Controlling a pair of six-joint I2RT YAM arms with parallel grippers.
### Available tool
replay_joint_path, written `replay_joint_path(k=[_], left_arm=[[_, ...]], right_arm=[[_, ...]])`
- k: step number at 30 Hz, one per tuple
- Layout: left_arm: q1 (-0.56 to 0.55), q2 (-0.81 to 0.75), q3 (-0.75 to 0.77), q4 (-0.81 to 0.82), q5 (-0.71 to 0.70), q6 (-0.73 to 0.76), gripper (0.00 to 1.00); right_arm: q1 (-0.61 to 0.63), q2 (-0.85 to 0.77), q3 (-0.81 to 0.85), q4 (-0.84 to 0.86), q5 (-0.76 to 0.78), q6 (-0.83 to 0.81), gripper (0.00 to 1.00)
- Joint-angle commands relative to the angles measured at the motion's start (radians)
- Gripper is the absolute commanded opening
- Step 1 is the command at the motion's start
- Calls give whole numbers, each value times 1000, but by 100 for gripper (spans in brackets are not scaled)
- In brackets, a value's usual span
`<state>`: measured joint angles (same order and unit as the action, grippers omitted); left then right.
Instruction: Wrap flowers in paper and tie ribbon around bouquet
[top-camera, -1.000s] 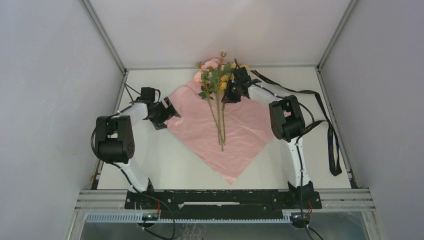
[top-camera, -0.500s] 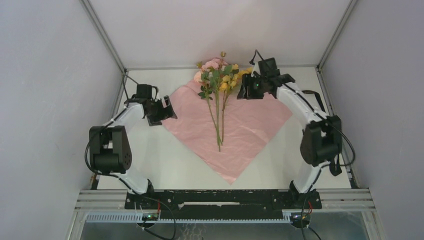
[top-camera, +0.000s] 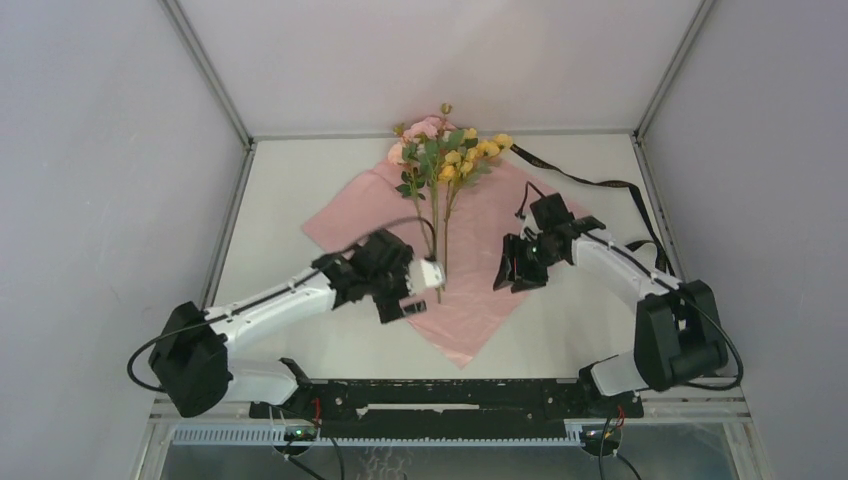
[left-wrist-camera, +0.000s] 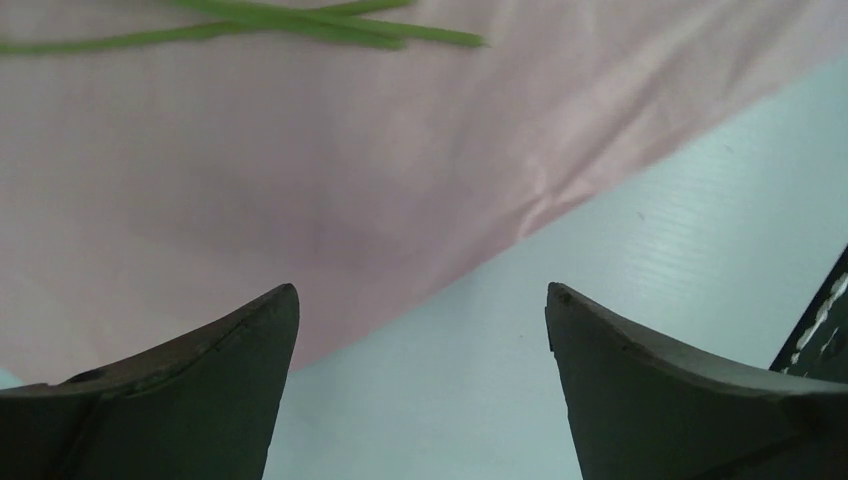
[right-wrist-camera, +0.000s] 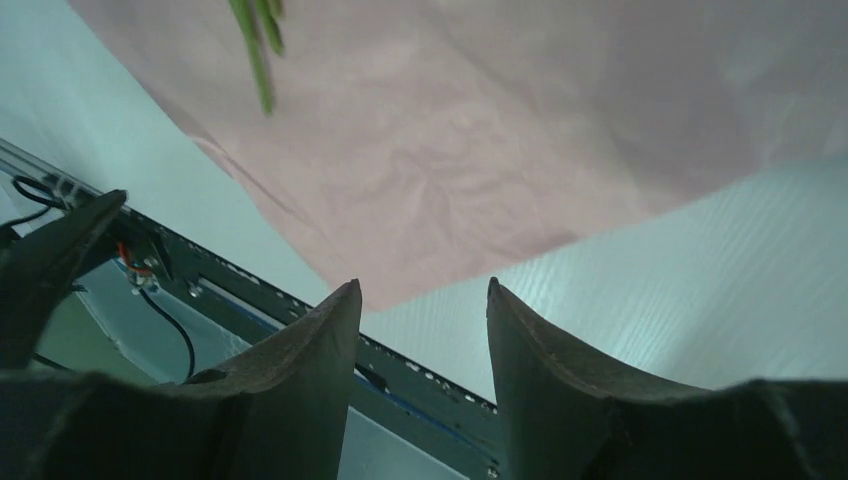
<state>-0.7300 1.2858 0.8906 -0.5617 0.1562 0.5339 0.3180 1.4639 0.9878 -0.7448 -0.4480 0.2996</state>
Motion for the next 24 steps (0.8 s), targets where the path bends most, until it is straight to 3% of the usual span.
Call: replay_joint_path(k=[1, 6, 10, 17, 24], left_arm=[[-226, 12, -147, 166, -209, 229, 97], [-323, 59, -256, 407, -288, 285, 99], [-335, 115, -282, 507, -319, 293, 96], [-343, 141, -311, 548, -359, 302, 92], [-342, 93, -329, 556, -331, 291, 92]], right_arm=[[17, -195, -163, 108, 35, 152, 59], [29, -337, -417, 272, 127, 311, 61], [59, -325, -501, 396, 149, 391, 60], [135, -231, -536, 494, 150, 442, 60], [191, -179, -564, 666, 40, 543, 60]])
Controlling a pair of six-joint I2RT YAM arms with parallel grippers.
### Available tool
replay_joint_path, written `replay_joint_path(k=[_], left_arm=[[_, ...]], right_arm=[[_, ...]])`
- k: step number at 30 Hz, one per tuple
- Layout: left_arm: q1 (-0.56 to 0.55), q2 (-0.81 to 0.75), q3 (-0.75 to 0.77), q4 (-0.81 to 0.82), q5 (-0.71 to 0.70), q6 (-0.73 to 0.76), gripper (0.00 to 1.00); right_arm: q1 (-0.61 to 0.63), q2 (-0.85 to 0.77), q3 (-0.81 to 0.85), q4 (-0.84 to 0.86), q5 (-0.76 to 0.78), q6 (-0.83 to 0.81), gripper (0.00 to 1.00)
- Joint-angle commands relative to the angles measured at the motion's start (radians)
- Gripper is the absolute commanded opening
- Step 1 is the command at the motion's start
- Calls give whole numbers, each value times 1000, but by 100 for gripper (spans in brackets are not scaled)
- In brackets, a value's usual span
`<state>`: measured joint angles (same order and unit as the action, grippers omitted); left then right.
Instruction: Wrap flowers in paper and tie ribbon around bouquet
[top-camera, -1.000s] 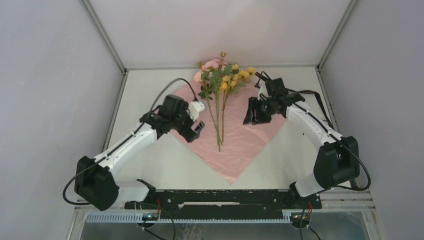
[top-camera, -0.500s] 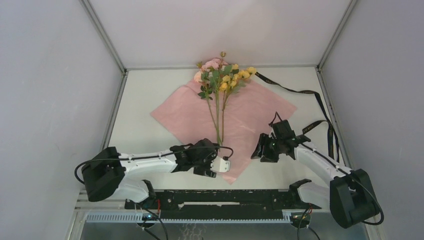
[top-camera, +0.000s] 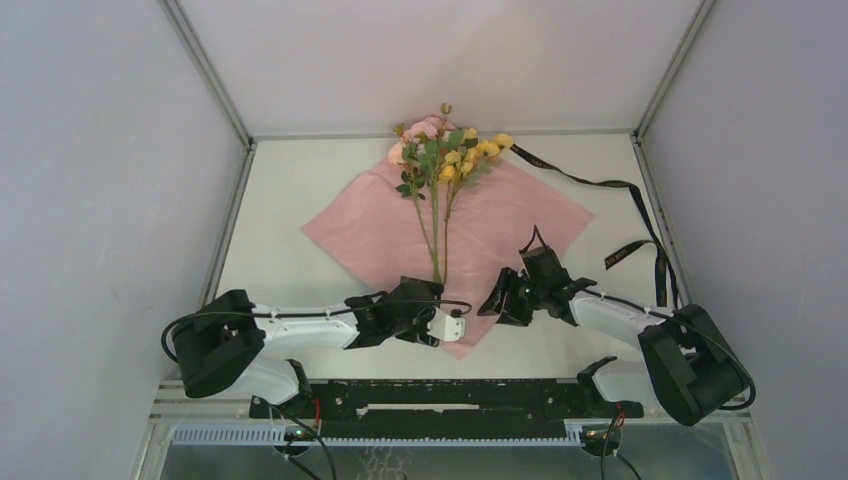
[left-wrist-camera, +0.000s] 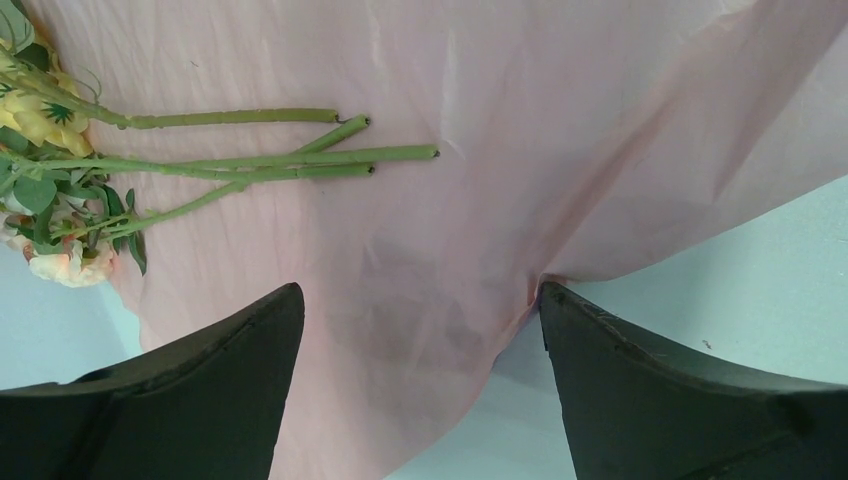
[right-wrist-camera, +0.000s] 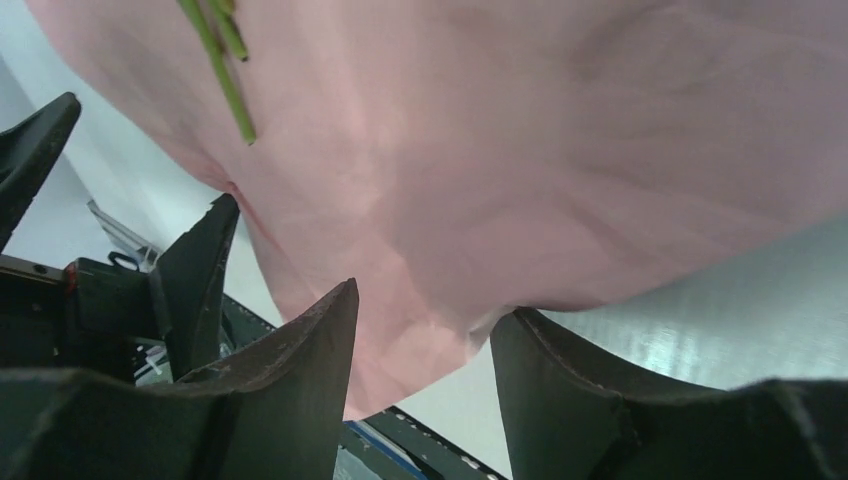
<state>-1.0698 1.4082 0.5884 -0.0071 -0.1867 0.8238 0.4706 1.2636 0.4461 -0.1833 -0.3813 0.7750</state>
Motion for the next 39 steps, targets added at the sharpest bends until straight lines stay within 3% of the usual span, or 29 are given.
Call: replay_joint_path(k=[1, 4, 9, 12, 21, 24, 29, 37, 39], left_arm=[[-3, -38, -28, 2, 14, 1, 92], [1, -62, -33, 2, 11, -2, 92], [14, -133, -54, -5, 41, -1, 94], [17, -229, -65, -36, 108, -5, 98], [15, -313, -63, -110, 178, -73, 100], [10, -345, -84, -110, 276, -65, 100], [-12, -291, -60, -53, 339, -102, 100], [-35, -172, -24, 101, 240, -178, 100], [-35, -171, -18, 131, 200, -199, 95]], right_arm=[[50, 18, -23, 117, -36, 81, 60], [80, 10, -23, 158, -70, 124, 55], [103, -18, -23, 260, -168, 197, 13], [97, -57, -18, 277, -205, 228, 1], [39, -72, 46, 196, -282, 208, 0], [26, -71, 62, 188, -287, 203, 0], [16, -76, 68, 146, -292, 207, 0], [-10, -110, 68, 112, -295, 201, 0], [-17, -121, 68, 103, -292, 197, 0]])
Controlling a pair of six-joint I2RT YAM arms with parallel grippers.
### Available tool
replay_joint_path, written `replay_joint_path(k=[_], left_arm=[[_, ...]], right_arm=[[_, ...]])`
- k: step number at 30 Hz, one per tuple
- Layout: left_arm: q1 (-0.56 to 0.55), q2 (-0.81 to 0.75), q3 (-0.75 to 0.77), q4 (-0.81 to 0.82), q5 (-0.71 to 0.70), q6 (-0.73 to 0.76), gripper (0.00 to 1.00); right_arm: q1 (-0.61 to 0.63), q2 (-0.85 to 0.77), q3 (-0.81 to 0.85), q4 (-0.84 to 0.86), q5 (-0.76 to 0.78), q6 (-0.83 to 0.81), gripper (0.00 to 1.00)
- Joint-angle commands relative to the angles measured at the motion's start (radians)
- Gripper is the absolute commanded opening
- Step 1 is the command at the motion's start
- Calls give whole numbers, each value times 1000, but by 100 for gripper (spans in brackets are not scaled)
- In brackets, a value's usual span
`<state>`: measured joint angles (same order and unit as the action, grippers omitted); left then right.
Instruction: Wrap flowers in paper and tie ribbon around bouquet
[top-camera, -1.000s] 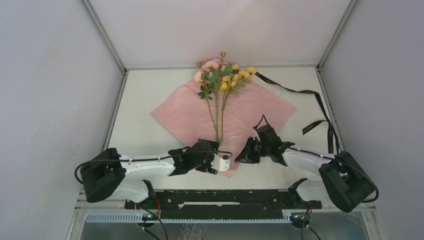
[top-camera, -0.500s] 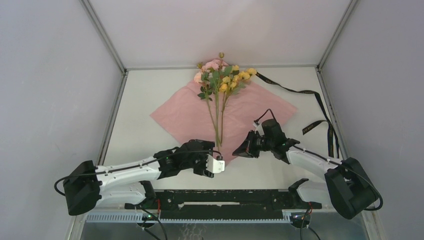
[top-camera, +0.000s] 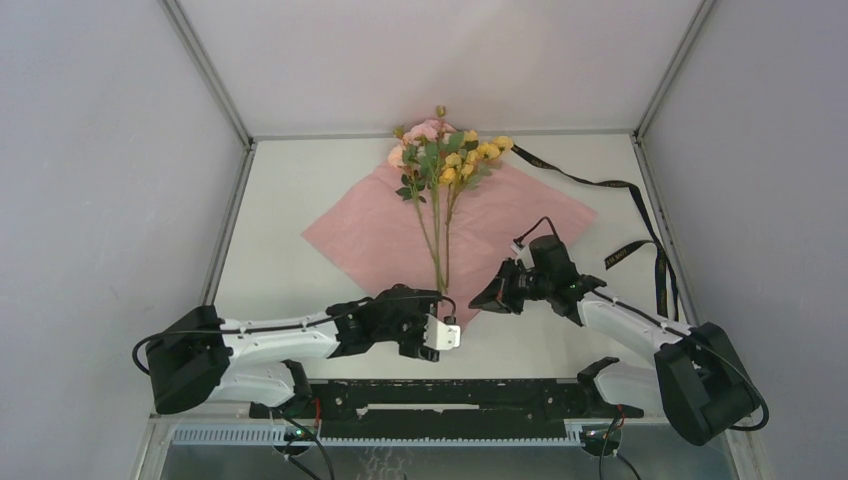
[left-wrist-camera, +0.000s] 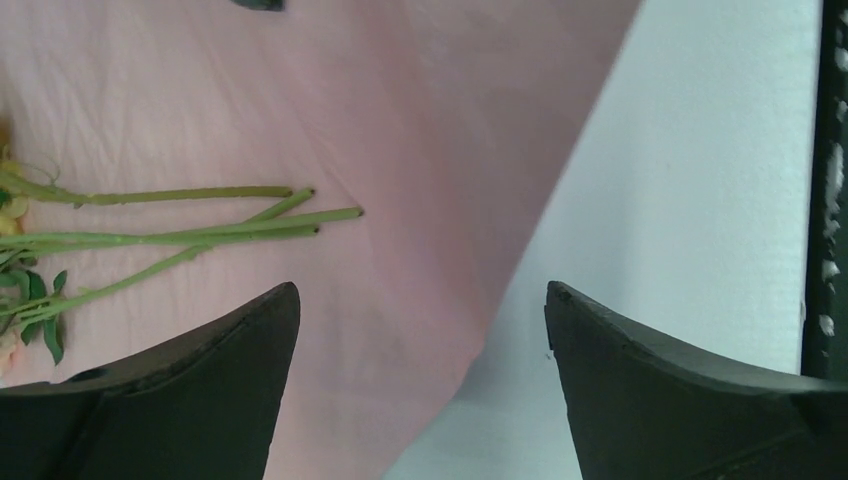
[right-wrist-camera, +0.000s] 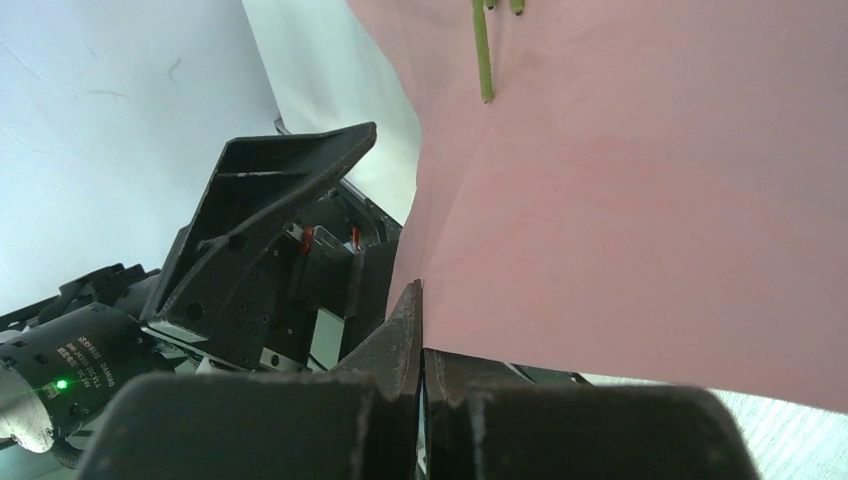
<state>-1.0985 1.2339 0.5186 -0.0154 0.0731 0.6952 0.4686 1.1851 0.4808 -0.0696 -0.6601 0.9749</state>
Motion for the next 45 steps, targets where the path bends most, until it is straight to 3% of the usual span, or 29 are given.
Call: replay_joint_path(k=[1, 3, 6, 7, 11, 14, 17, 21, 25, 34, 39, 45], left_arm=[[-6, -1, 57, 144, -68, -78, 90], [-5, -12, 63, 146, -70, -94, 66], [-4, -11, 71, 128, -70, -103, 15], [-4, -8, 78, 113, -70, -108, 2], [-1, 1, 138, -28, -44, -154, 0], [18, 0, 163, -72, -26, -194, 0], [47, 10, 194, -112, -13, -203, 0], [49, 13, 204, -132, -25, -180, 0], [51, 20, 211, -163, -29, -168, 0], [110, 32, 232, -174, 11, -177, 0], [150, 44, 246, -181, 34, -176, 0], [221, 83, 291, -198, 73, -192, 0]], right_arm=[[-21, -45, 33, -13, -12, -5, 0], [-26, -48, 33, -19, -10, -9, 0], [-35, -41, 33, -25, -17, -26, 6], [-45, -36, 33, -30, -28, -35, 12], [-85, -61, 65, -143, -33, -128, 28], [-87, -94, 166, -382, 90, -297, 40], [-86, -136, 292, -626, 265, -462, 45], [-87, -184, 404, -753, 424, -543, 49], [-87, -119, 493, -687, 415, -590, 49], [-87, 261, 606, -511, 229, -660, 42], [-87, 424, 608, -508, 228, -692, 32], [-111, 461, 529, -508, 240, -706, 27]])
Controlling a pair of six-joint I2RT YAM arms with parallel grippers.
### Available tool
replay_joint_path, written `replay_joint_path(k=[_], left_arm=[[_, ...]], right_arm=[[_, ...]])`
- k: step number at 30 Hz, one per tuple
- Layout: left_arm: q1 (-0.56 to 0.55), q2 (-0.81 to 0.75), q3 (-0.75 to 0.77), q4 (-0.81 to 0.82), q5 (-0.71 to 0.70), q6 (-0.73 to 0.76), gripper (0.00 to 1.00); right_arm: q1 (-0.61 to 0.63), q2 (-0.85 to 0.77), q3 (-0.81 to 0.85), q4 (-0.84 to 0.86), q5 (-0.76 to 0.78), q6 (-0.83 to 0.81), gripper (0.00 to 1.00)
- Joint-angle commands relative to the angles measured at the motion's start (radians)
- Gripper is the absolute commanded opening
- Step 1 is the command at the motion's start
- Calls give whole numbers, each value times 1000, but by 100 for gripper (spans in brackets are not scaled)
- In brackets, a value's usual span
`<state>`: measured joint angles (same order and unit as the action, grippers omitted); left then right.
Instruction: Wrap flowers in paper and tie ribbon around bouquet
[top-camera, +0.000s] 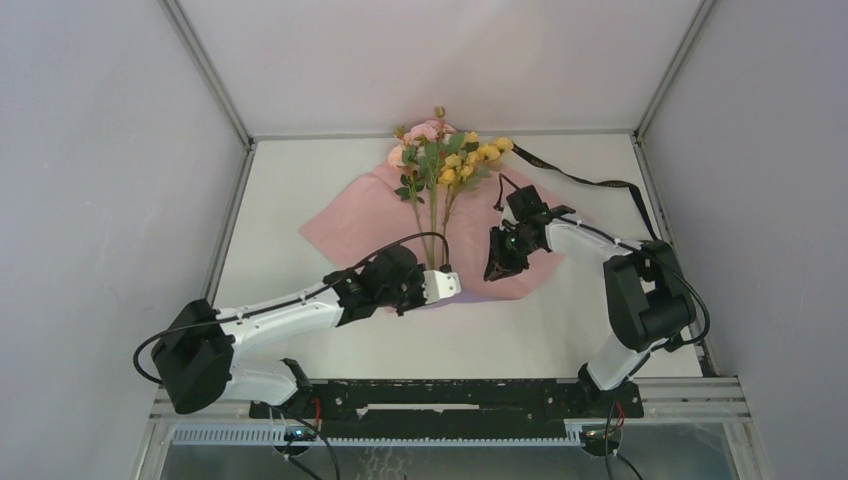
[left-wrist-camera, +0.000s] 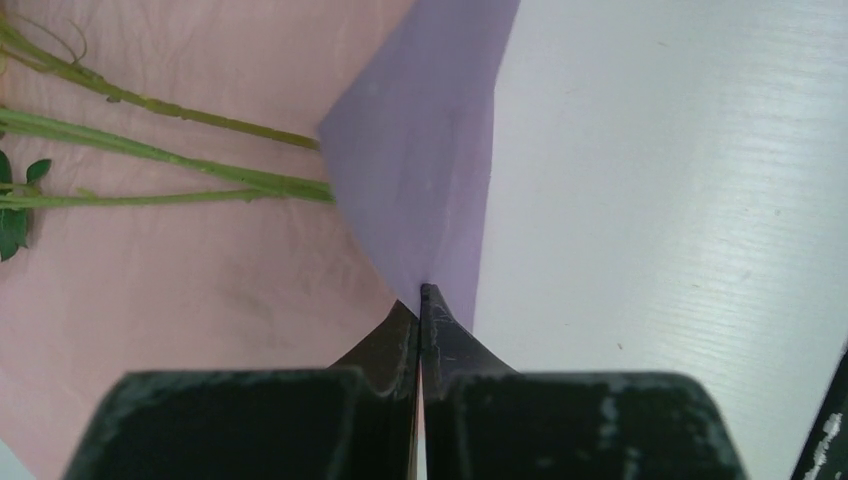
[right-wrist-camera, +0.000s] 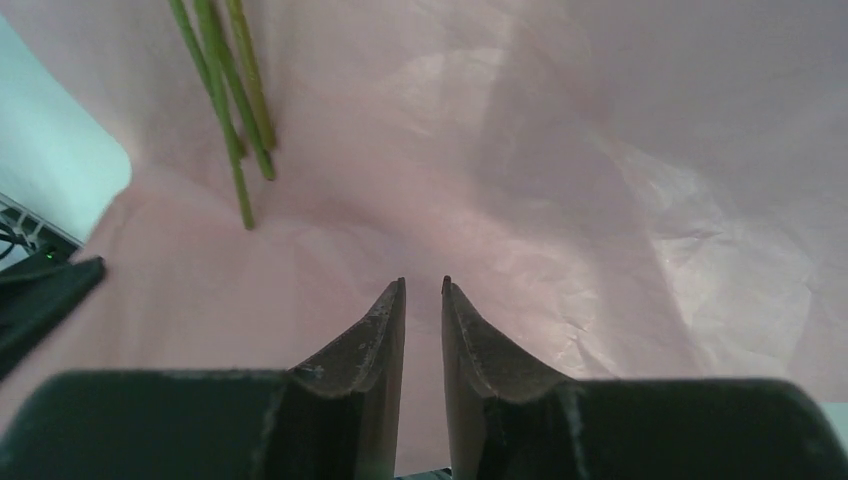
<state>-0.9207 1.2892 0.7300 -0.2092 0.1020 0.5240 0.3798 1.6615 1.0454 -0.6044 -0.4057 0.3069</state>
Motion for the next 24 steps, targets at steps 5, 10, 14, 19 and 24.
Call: replay_joint_path(k=[5, 10, 14, 19, 24], left_arm=[[87, 80, 119, -22, 41, 5, 0], [132, 137, 155, -31, 74, 13, 0], [151, 192, 185, -38, 82, 17, 0], [175, 262, 242, -56, 79, 17, 0], [185, 312, 296, -85, 53, 33, 0]], right_arm=[[-51, -2, -103, 41, -50, -39, 25], [-58, -48, -110, 18, -46, -50, 25], [-86, -112, -88, -12, -105, -91, 28], [-127, -226, -83, 19, -140, -129, 42], [-130, -239, -126, 209, -223, -100, 55]])
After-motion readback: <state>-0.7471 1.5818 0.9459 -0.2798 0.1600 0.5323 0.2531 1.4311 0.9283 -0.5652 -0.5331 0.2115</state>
